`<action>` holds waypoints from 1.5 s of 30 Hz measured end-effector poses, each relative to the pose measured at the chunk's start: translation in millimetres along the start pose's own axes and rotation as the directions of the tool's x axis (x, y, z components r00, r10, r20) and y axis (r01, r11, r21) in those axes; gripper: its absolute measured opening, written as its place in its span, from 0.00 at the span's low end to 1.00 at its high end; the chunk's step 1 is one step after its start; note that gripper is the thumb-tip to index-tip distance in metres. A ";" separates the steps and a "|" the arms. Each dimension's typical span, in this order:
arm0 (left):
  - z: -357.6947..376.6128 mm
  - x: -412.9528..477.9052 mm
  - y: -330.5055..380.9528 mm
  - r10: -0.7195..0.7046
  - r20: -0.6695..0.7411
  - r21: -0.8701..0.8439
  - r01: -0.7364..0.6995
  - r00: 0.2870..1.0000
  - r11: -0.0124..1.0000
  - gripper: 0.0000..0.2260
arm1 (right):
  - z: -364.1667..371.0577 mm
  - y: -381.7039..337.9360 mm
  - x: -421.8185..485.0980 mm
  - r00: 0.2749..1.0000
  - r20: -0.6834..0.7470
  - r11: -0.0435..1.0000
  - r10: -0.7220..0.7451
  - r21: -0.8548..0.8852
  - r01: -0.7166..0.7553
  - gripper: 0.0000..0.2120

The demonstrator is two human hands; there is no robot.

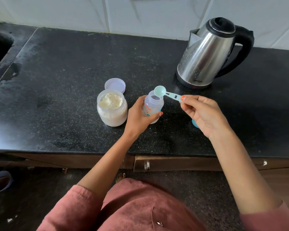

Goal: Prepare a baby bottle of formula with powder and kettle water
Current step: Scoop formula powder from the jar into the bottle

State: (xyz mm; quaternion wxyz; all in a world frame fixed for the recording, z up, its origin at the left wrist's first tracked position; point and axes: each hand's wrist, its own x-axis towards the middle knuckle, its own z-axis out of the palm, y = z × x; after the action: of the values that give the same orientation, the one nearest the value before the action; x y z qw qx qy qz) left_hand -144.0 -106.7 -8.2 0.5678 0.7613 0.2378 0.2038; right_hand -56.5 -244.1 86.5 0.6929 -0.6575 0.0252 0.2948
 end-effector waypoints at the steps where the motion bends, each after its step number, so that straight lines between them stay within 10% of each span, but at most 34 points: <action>1: 2.1 1.7 -3.2 -0.014 0.016 -0.004 0.014 1.000 1.000 0.26 | -0.5 2.8 2.2 1.000 -0.004 0.999 0.019 0.032 -0.019 0.04; 29: 2.5 2.0 -26.0 0.007 0.102 -0.020 -0.005 0.995 1.000 0.38 | 19.5 15.4 7.0 0.998 0.017 0.964 0.053 0.259 -0.056 0.04; 38: -58.6 -42.9 -4.8 0.119 -0.207 0.032 -0.115 0.971 0.993 0.13 | 90.5 17.8 7.4 0.962 0.223 0.964 -0.157 -0.176 0.198 0.02; 45: -86.1 -47.9 -28.7 0.210 -0.470 0.199 -0.129 0.858 0.972 0.21 | 125.6 38.2 16.2 0.785 0.455 0.558 -0.420 -0.552 0.619 0.03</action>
State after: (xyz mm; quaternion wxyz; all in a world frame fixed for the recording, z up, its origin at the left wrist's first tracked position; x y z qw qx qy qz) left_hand -236.2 -62.0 -14.3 0.4063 0.7464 0.3206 0.4185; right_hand -104.3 -123.2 62.3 0.4567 -0.7924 -0.3757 0.1497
